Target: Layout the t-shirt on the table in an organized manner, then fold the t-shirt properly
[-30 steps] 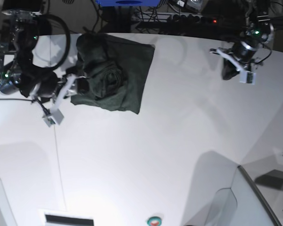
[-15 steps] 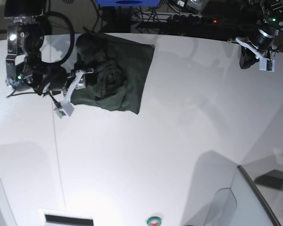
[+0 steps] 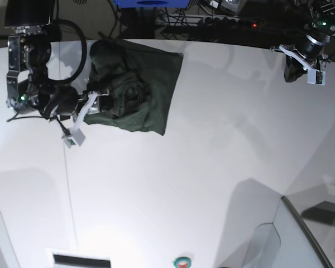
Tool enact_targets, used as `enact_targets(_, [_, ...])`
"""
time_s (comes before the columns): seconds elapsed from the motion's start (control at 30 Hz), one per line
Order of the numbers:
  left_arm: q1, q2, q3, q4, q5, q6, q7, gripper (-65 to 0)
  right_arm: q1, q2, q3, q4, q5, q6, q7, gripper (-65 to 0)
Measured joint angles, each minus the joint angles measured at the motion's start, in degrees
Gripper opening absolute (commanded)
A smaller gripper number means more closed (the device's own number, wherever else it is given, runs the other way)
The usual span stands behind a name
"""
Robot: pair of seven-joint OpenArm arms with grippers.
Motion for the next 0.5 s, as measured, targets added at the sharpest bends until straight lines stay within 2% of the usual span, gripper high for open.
enact_targets(0.3, [0.0,0.0,0.0,0.0,0.0,0.0,0.1,-65.0,2.4,0.2,-4.0,-3.8,0.2,0.0,0.5,-33.3])
enact_targets(0.33, [0.0,0.0,0.0,0.0,0.0,0.0,0.1,-65.0,2.4,0.2,-4.0,-3.8,0.2,0.0,0.5,-35.0])
enact_targets(0.5, [-0.3,0.0,0.0,-2.1,0.0,0.0,0.1,-65.0,2.8,0.8,-4.0,-4.2,0.2,0.0,0.4,-53.7])
